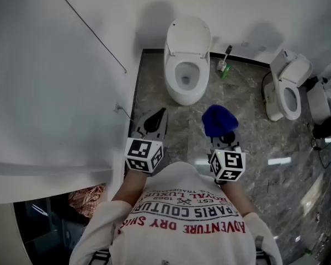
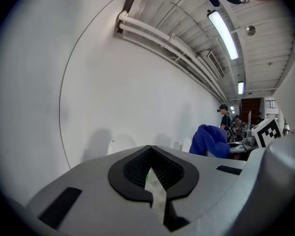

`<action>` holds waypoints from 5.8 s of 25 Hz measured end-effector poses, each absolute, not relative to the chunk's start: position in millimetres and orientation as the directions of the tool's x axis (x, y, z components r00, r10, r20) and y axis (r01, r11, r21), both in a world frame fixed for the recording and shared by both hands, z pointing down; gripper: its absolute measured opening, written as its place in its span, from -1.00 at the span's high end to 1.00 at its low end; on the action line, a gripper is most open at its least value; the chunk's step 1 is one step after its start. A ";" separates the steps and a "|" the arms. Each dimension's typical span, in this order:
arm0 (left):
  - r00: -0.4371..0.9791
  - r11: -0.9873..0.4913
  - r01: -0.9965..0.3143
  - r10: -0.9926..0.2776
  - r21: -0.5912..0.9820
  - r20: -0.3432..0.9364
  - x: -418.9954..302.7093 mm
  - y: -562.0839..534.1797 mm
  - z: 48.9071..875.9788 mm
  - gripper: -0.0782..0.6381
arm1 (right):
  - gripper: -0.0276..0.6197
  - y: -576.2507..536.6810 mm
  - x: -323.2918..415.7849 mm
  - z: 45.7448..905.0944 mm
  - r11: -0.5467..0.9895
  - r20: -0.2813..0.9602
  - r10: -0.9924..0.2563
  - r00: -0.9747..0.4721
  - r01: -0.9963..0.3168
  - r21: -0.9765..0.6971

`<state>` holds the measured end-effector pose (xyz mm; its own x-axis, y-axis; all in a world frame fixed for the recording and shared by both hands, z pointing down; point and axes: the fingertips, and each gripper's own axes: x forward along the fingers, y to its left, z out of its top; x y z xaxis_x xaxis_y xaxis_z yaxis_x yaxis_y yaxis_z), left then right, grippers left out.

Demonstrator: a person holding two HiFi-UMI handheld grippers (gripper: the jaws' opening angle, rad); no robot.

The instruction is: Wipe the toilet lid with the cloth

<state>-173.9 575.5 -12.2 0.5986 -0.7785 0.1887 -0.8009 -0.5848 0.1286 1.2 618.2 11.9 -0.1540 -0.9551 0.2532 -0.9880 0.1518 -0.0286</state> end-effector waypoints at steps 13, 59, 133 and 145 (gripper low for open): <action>0.597 -0.579 -0.802 -0.776 0.146 0.204 -178.1 581.2 -6.0 0.77 | 0.64 625.3 0.6 15.5 0.146 0.273 -0.952 -0.140 -0.989 0.002; 0.431 -0.359 -0.898 -0.834 0.254 0.345 -100.5 199.4 82.8 0.77 | 0.64 206.0 128.5 103.0 0.277 0.402 -0.868 -0.292 -0.956 -0.095; 0.615 -0.560 -0.785 -0.657 0.264 0.437 9.6 -166.9 317.8 0.77 | 0.64 -242.0 175.9 323.8 0.173 0.438 -0.882 -0.173 -0.984 -0.039; 0.625 -0.559 -0.778 -0.639 0.287 0.448 15.0 -155.2 325.5 0.77 | 0.64 -201.3 224.1 323.2 0.011 0.475 -0.880 -0.004 -1.000 0.013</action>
